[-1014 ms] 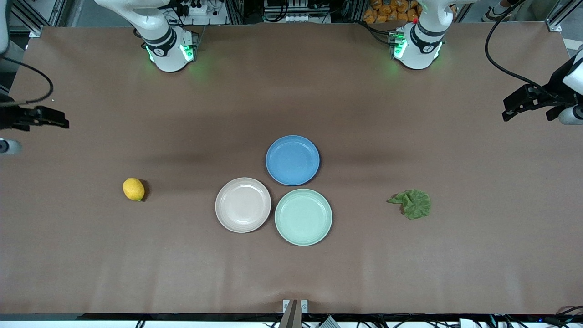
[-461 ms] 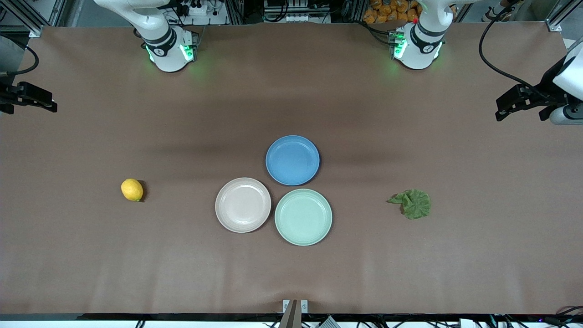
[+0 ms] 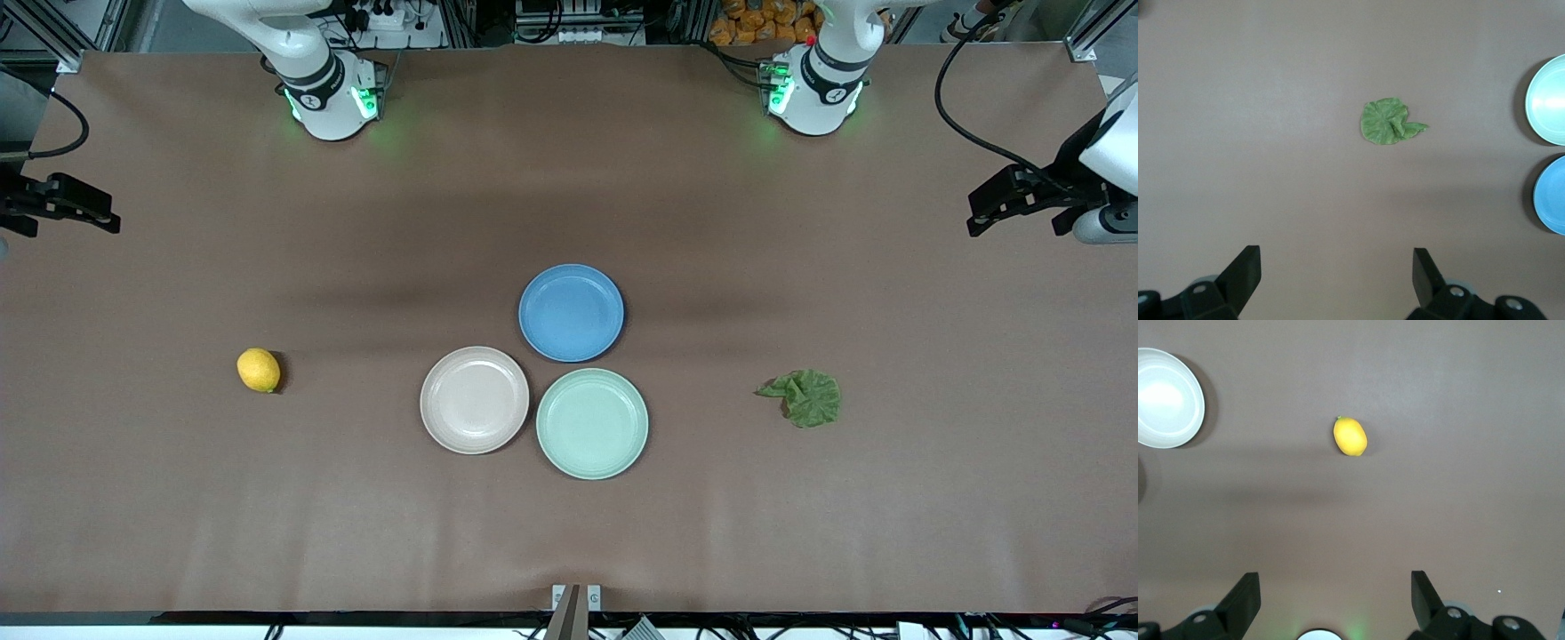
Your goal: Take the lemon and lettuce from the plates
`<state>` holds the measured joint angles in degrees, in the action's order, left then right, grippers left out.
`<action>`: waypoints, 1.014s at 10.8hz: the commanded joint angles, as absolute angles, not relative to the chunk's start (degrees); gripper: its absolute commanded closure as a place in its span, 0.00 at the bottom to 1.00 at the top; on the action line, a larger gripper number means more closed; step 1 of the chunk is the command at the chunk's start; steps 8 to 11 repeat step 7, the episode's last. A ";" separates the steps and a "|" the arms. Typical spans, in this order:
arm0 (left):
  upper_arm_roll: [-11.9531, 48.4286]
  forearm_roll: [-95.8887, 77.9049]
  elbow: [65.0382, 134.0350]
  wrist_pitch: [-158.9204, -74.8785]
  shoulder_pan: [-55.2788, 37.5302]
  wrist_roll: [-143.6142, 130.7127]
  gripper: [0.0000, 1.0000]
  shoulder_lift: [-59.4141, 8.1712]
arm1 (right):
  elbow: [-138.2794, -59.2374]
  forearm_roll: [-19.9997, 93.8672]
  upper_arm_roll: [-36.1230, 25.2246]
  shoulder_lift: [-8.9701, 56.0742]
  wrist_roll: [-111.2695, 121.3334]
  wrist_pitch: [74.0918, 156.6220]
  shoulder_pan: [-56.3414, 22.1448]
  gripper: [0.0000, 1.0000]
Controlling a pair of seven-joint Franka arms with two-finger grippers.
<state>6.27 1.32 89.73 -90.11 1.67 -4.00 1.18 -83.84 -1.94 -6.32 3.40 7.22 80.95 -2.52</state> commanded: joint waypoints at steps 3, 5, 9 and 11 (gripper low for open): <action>6.68 2.64 89.03 -90.18 1.76 -5.01 0.00 0.97 | -86.66 -2.20 -6.15 1.93 6.77 83.58 -2.81 0.00; 6.68 2.64 89.03 -90.18 1.76 -5.01 0.00 0.97 | -86.66 -2.20 -6.15 2.02 6.68 83.58 -2.73 0.00; 6.68 2.55 89.03 -90.18 1.76 -5.01 0.00 0.97 | -86.66 -2.20 -6.06 2.11 6.50 83.58 -2.72 0.00; 6.68 2.55 89.03 -90.18 1.76 -5.01 0.00 0.97 | -86.66 -2.20 -6.06 2.11 6.50 83.58 -2.72 0.00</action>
